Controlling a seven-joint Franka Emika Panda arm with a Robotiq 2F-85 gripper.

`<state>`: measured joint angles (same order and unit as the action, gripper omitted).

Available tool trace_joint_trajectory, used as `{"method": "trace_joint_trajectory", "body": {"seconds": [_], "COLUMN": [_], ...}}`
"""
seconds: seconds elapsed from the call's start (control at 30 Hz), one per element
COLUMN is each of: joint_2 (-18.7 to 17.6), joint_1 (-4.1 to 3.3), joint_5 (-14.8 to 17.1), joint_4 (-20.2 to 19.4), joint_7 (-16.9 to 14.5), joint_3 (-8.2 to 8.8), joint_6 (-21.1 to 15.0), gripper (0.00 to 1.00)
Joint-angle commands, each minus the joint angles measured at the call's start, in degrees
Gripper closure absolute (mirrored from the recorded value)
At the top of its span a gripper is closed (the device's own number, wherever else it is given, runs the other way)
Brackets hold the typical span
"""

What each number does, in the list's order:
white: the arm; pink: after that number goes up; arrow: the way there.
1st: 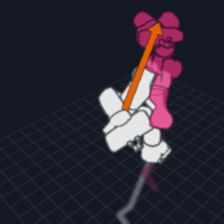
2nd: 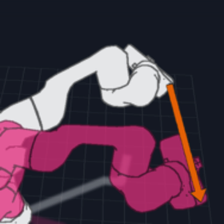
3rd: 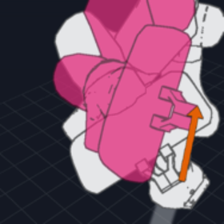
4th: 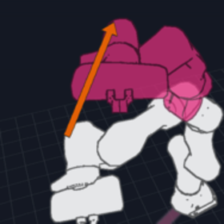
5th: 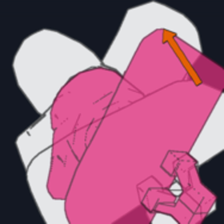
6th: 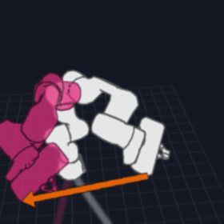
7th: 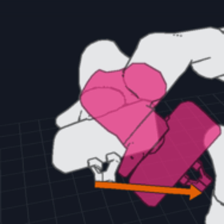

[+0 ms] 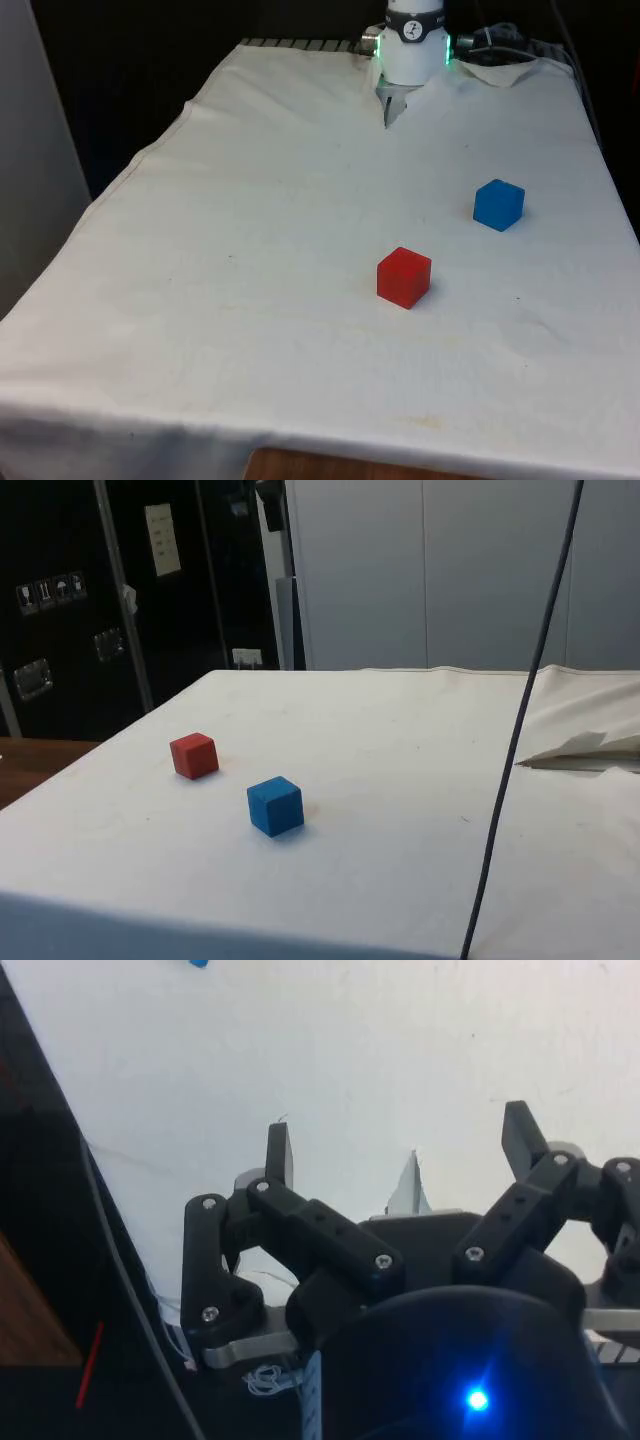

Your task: Stack the two cubes.

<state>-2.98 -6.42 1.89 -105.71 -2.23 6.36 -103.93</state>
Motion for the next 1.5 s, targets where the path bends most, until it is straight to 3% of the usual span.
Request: {"method": "trace_joint_trajectory", "body": {"seconds": [0.0,0.3,0.37,0.43,0.6,0.63,0.67,0.9,0.93,1.17,1.2,1.23,1.47], "joint_2": [0.0,0.3,0.1,0.3,0.2,0.0,0.2,0.5,0.1,0.6,0.3,0.7,0.1], "joint_1": [-0.06,-0.57,-0.23,-0.63,-0.69,-0.4,-0.69,-0.69,-0.46,-0.63,-0.46,-0.63,-0.63], "joint_5": [-0.1,-2.5,-1.8,-3.0,-4.7,-4.1,-5.2,-6.3,-5.8,-6.9,-6.4,-7.0,-7.4], "joint_4": [0.0,-0.8,-0.3,-0.9,-1.5,-1.1,-2.1,-4.8,-4.2,-8.9,-8.1,-9.3,-12.2], "joint_7": [0.1,3.8,3.0,4.6,6.8,6.1,7.6,9.6,9.1,10.5,9.9,10.5,11.5], "joint_3": [-0.17,-2.75,-2.58,-3.38,-5.16,-5.1,-5.79,-7.56,-7.56,-9.0,-8.82,-9.11,-10.37], "joint_6": [0.0,-1.3,-0.6,-1.5,-2.2,-1.4,-2.8,-5.6,-4.8,-10.5,-9.2,-11.1,-15.5], "gripper": [0.0,0.0,0.0,0.0,0.0,0.0,0.0,0.0,0.0,0.0,0.0,0.0,0.0]}}
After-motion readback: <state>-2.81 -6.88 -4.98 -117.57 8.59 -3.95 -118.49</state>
